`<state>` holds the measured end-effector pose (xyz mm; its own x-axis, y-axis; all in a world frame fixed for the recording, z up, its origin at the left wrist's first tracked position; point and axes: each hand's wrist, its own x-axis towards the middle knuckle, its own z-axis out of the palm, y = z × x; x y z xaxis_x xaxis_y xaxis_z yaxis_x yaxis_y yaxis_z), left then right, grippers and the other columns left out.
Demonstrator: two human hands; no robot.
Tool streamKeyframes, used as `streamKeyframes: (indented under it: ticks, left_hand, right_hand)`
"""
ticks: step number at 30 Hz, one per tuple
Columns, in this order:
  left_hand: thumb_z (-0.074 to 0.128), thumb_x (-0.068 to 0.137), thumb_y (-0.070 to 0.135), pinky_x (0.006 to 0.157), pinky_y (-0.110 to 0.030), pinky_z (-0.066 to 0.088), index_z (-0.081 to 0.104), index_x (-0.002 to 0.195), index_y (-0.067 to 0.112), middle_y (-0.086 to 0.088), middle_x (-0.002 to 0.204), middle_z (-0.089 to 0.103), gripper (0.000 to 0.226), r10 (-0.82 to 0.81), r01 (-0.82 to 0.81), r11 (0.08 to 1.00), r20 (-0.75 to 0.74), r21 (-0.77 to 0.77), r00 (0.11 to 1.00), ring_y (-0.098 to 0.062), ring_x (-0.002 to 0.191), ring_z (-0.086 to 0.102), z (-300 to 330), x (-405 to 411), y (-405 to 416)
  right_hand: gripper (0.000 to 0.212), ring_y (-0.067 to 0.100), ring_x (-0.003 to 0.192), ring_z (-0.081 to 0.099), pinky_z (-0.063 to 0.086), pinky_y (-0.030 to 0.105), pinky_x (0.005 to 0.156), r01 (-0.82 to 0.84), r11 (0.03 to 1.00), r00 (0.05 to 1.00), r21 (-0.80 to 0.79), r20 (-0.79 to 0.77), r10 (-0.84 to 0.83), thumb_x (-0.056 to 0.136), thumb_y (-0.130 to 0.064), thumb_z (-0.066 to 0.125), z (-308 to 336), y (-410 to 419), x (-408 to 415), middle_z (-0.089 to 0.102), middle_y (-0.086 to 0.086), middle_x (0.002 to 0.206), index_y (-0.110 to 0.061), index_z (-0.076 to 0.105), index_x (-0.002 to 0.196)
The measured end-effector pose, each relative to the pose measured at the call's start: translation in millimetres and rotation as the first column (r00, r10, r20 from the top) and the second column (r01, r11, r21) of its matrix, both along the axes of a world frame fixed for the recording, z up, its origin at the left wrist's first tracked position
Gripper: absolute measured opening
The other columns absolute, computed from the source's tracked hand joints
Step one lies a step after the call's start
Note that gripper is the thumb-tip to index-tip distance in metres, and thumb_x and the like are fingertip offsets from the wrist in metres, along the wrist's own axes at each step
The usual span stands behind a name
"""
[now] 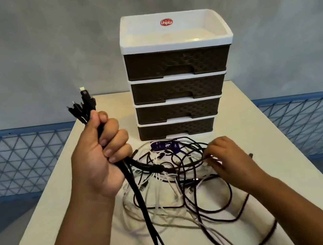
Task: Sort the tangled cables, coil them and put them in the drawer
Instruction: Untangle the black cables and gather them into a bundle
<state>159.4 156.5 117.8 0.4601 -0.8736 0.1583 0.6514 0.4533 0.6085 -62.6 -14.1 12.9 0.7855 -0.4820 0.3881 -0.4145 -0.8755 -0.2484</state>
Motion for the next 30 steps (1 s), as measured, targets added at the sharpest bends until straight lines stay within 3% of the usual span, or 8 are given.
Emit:
streamKeyframes:
  ticks: [6,13,17,20,23,25,27,30]
  left_hand:
    - [0.047,0.094,0.032,0.029,-0.012,0.016,0.050,0.077,0.021,0.010,0.044,0.024,0.021,0.035,-0.045,0.987,0.064,0.153,0.997,-0.001,0.032,0.021,-0.8,-4.3,-2.9]
    - [0.049,0.098,0.040,0.033,-0.013,0.015,0.064,0.114,0.007,0.009,0.050,0.021,0.039,-0.113,0.005,0.911,0.238,0.413,0.965,-0.002,0.038,0.017,0.5,-31.9,-20.8]
    - [0.051,0.085,0.062,0.036,-0.014,0.007,0.073,0.070,0.020,0.011,0.047,0.019,0.049,-0.276,0.140,0.867,0.227,0.478,0.934,0.000,0.037,0.014,11.2,-44.7,-29.0]
    - [0.057,0.084,0.035,0.032,-0.011,0.009,0.051,0.051,0.022,0.013,0.046,0.023,0.036,-0.268,0.163,0.866,0.163,0.472,0.949,0.001,0.035,0.017,13.0,-43.4,-32.6]
    - [0.045,0.095,0.023,0.031,-0.010,0.010,0.048,0.063,0.020,0.011,0.044,0.025,0.032,-0.256,0.167,0.870,0.136,0.464,0.957,0.001,0.033,0.017,10.7,-34.2,-30.3]
    - [0.047,0.092,0.024,0.032,-0.011,0.011,0.053,0.071,0.017,0.011,0.044,0.024,0.023,-0.284,0.192,0.879,0.156,0.437,0.946,0.000,0.034,0.015,11.9,-30.3,-25.5]
    - [0.049,0.087,0.025,0.033,-0.012,0.010,0.054,0.072,0.016,0.010,0.045,0.019,0.018,-0.334,0.244,0.892,0.192,0.380,0.923,-0.003,0.039,0.010,14.2,-29.1,-20.6]
    - [0.051,0.086,0.027,0.036,-0.016,0.009,0.057,0.071,0.016,0.009,0.048,0.015,0.020,-0.405,0.351,0.905,0.238,0.240,0.883,-0.005,0.042,0.009,19.4,-26.9,-15.0]
  right_hand:
    - [0.018,0.023,0.084,0.058,0.040,0.029,0.069,0.335,0.942,0.924,0.020,0.188,-0.333,0.099,-0.026,0.053,58.6,-35.2,1.9,0.063,0.006,0.092,-0.016,0.066,0.106]
    - [0.012,0.020,0.099,0.070,0.056,0.051,0.085,-0.244,0.944,0.774,0.224,0.631,0.050,0.101,-0.021,0.051,154.7,20.6,36.2,0.071,0.002,0.100,-0.023,0.059,0.111]
    - [0.014,0.029,0.106,0.068,0.055,0.052,0.091,-0.602,0.729,0.750,0.325,0.543,0.378,0.098,-0.001,0.054,175.5,54.9,42.9,0.070,0.016,0.105,-0.002,0.060,0.110]
    - [0.021,0.032,0.106,0.067,0.054,0.042,0.095,-0.684,0.565,0.729,0.461,0.468,0.499,0.095,0.010,0.050,167.8,58.2,39.4,0.069,0.019,0.108,0.002,0.061,0.111]
    - [0.033,0.029,0.104,0.068,0.054,0.040,0.093,-0.714,0.329,0.699,0.618,0.659,0.278,0.096,0.013,0.041,149.9,44.7,36.5,0.068,0.016,0.112,0.000,0.054,0.123]
    - [0.035,0.019,0.091,0.067,0.056,0.033,0.079,-0.602,0.385,0.772,0.700,0.634,0.054,0.096,0.009,0.047,131.4,31.9,37.8,0.065,0.012,0.109,-0.007,0.055,0.126]
    - [0.031,0.006,0.078,0.063,0.051,0.025,0.068,-0.313,0.590,0.938,0.745,0.339,0.070,0.093,-0.006,0.062,108.7,25.2,43.7,0.063,0.005,0.105,-0.017,0.061,0.122]
    - [0.015,0.002,0.066,0.058,0.046,0.027,0.065,0.000,0.830,0.998,0.558,-0.049,0.033,0.092,-0.025,0.067,73.8,17.4,57.3,0.064,-0.001,0.091,-0.019,0.071,0.105]
